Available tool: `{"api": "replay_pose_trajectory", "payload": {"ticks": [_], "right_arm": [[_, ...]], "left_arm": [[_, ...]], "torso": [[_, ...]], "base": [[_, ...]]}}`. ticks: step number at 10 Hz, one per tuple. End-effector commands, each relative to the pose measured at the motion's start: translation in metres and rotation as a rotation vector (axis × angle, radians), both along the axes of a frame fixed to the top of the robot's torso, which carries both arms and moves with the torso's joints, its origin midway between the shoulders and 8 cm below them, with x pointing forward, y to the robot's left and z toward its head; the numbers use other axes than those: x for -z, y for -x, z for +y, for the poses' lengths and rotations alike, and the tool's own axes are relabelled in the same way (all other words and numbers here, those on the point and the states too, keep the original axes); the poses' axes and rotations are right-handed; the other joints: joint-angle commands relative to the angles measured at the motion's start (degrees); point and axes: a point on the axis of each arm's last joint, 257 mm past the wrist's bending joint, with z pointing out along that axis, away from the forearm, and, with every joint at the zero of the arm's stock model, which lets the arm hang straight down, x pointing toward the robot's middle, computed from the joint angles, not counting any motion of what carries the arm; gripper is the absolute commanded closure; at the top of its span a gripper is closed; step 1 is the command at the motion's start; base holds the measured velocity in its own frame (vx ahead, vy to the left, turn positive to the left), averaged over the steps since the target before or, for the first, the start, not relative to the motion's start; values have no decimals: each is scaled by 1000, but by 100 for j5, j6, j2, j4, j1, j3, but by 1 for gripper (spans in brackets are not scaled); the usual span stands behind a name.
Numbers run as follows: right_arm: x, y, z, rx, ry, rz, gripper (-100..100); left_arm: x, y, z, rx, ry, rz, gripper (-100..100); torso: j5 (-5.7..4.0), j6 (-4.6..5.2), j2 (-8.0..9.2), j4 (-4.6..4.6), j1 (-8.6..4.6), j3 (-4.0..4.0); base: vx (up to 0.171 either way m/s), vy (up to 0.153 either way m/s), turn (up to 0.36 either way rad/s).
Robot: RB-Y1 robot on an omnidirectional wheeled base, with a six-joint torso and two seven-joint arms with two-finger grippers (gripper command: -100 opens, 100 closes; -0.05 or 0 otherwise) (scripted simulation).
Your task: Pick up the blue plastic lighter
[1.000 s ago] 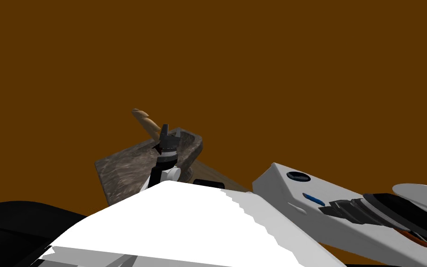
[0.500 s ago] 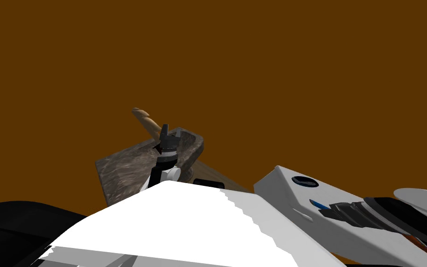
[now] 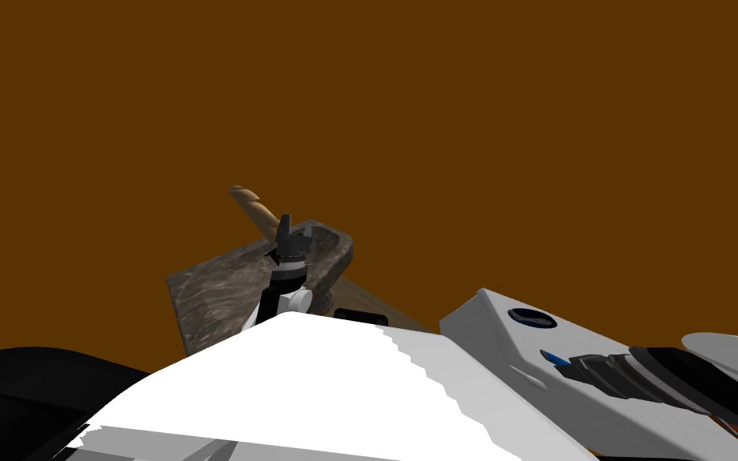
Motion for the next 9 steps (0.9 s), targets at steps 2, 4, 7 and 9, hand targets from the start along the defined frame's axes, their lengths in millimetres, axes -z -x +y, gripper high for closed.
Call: {"api": "replay_pose_trajectory", "payload": {"ticks": [2, 4, 7, 9], "right_arm": [[0, 0, 0, -2, 0, 0, 100], [0, 0, 0, -3, 0, 0, 100], [-21, -16, 3, -13, 0, 8, 100], [-15, -11, 2, -11, 1, 6, 0]], "left_arm": [[0, 0, 0, 0, 0, 0, 0], [0, 0, 0, 0, 0, 0, 0], [0, 0, 0, 0, 0, 0, 0], [0, 0, 0, 0, 0, 0, 0]], "torso": [[-1, 3, -1, 0, -1, 0], [-1, 6, -1, 0, -3, 0], [4, 13, 5, 1, 0, 3], [-2, 12, 9, 2, -2, 6]], "base": [[0, 0, 0], [0, 0, 0], [-15, -1, -64], [-8, -2, -6]]}}
